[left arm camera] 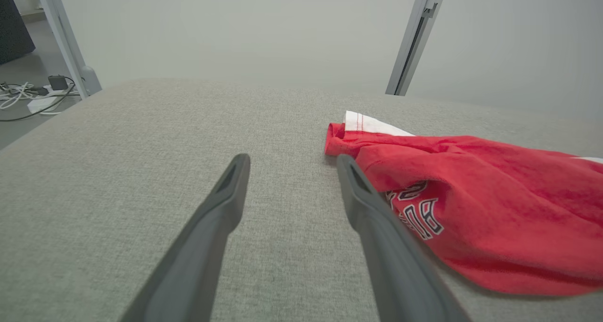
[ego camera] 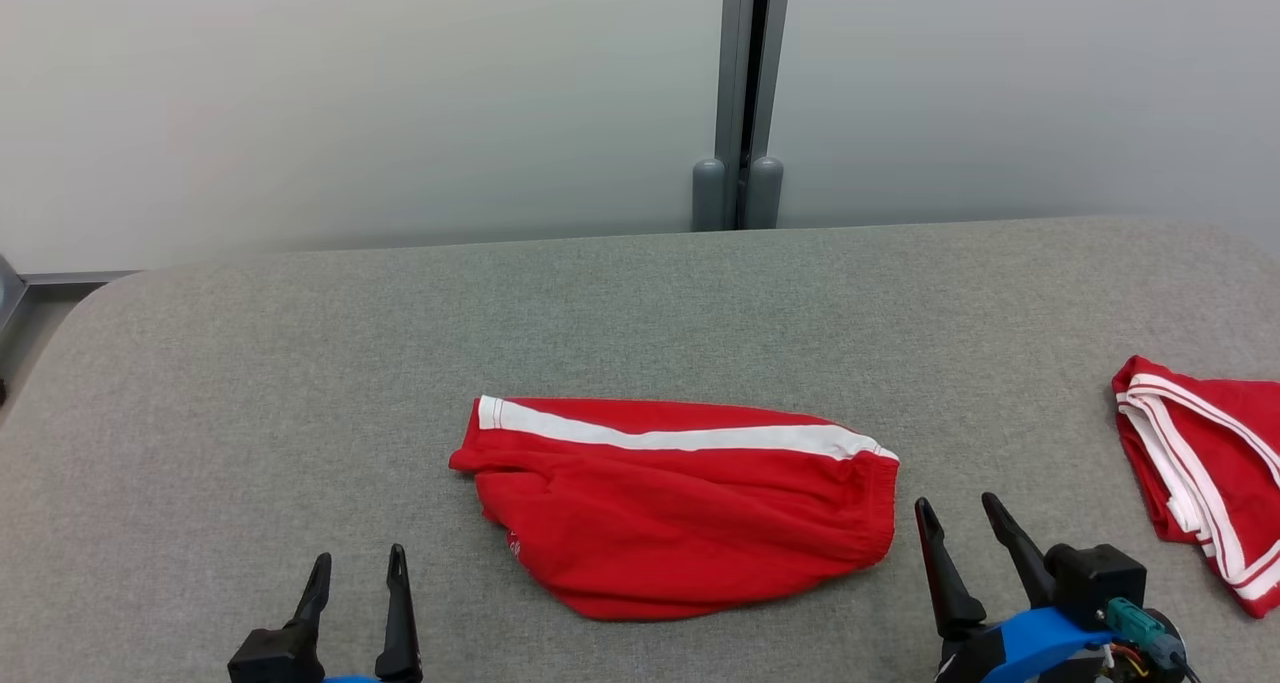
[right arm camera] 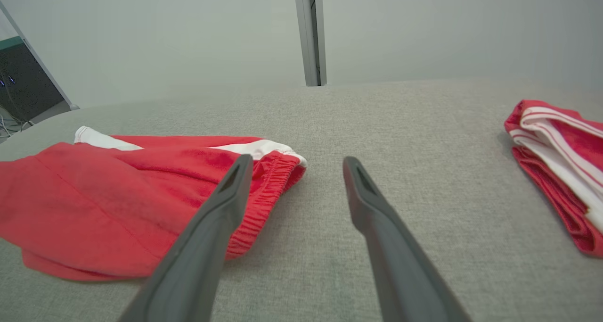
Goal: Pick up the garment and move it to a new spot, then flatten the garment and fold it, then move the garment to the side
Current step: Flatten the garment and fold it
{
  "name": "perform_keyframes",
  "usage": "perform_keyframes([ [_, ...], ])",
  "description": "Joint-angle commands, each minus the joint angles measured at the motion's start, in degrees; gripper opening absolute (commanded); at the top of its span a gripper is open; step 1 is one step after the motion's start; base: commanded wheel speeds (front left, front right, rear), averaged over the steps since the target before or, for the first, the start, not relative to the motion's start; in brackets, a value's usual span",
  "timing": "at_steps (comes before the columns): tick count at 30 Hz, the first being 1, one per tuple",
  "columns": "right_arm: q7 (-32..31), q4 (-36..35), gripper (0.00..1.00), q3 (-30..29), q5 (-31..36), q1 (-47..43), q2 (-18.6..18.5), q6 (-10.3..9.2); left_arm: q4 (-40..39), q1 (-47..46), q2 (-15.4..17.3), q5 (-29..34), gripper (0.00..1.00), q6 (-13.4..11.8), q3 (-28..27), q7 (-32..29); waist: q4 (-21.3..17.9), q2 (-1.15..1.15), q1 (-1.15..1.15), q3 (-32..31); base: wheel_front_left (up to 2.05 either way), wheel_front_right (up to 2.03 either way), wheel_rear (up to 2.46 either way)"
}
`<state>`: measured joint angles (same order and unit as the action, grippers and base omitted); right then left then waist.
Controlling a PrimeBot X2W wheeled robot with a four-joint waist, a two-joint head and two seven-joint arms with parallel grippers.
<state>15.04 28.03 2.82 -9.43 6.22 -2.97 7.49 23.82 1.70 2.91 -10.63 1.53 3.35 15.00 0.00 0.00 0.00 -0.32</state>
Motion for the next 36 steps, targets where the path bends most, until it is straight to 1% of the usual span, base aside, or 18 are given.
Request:
perform_keyframes([
  [1, 0.16, 0.04, 1.0, 0.02, -0.21, -0.37, 0.04, 0.0, -0.15, 0.3, 0.01, -0.36, 1.0, -0.19, 0.06, 0.25, -0.03, 0.0, 0.0, 0.1, 0.0, 0.0, 0.0],
  [3, 0.16, 0.16, 1.0, 0.04, -0.15, 0.11, 0.03, 0.0, -0.04, -0.08, 0.0, -0.38, 1.0, -0.16, 0.19, 0.25, -0.07, 0.0, 0.0, 0.25, 0.0, 0.0, 0.0],
  [5, 0.16, 0.21, 1.0, 0.09, -0.21, 0.58, 0.04, 0.0, 0.96, -0.67, 0.01, -1.74, 1.0, 0.31, 0.19, 0.25, -0.08, 0.0, 0.0, 0.47, 0.0, 0.0, 0.0],
  [9, 0.16, 0.22, 1.0, 0.72, 0.21, 2.14, 0.02, 0.0, 2.91, -4.31, -0.01, -2.68, 1.0, 2.12, 0.39, 0.25, -0.03, 0.0, 0.0, 1.51, 0.0, 0.0, 0.0],
  [13, 0.17, -0.02, 1.0, 0.6, 0.15, 4.38, 0.02, 0.0, 6.11, -10.87, 0.07, -3.6, 1.0, 4.13, -0.13, 0.25, 0.13, 0.0, 0.0, 3.83, 0.0, 0.0, 0.0],
  [17, 0.17, -0.4, 1.0, 0.77, -0.03, 6.61, 0.03, 0.0, 12.72, -19.88, 1.35, -5.19, 1.0, 5.56, 1.72, -0.11, 0.02, 0.0, 0.0, 6.34, 0.0, 0.0, 0.0],
  [21, 0.17, -0.62, 1.0, 1.48, -0.55, 8.1, 0.03, 0.0, 19.32, -28.09, 2.33, -8.72, 1.0, 6.11, 4.97, -5.29, -0.39, 0.0, 0.0, 8.39, 0.0, 0.0, 0.0],
  [26, 0.16, -0.86, 1.0, 1.77, -0.82, 8.85, 0.03, 0.0, 22.66, -34.86, 4.56, -16.06, 1.0, 5.93, 12.13, -12.92, -1.11, 0.0, 0.0, 10.3, 0.0, 0.0, 0.0],
  [31, 0.17, -0.85, 1.0, 1.35, -0.46, 8.89, 0.02, 0.0, 24.1, -37.15, 6.78, -22.93, 1.0, 5.94, 18.04, -18.54, -1.65, 0.0, 0.0, 11.24, 0.0, 0.0, 0.0],
  [33, 0.17, -0.91, 1.0, 1.3, -0.41, 9.11, 0.02, 0.0, 24.42, -37.65, 7.19, -25.4, 1.0, 5.96, 19.53, -19.57, -1.84, 0.0, 0.0, 11.53, 0.0, 0.0, 0.0],
  [34, 0.17, -0.91, 1.0, 1.3, -0.41, 9.11, 0.02, 0.0, 24.42, -37.65, 7.19, -25.4, 1.0, 5.96, 19.53, -19.57, -1.84, 0.0, 0.0, 11.53, 0.0, 0.0, 0.0],
  [36, 0.17, -0.99, 1.0, 1.21, -0.39, 9.27, 0.02, 0.0, 24.55, -37.76, 7.61, -27.44, 1.0, 5.96, 21.17, -20.34, -1.94, 0.0, 0.0, 11.73, 0.0, 0.0, 0.0],
])
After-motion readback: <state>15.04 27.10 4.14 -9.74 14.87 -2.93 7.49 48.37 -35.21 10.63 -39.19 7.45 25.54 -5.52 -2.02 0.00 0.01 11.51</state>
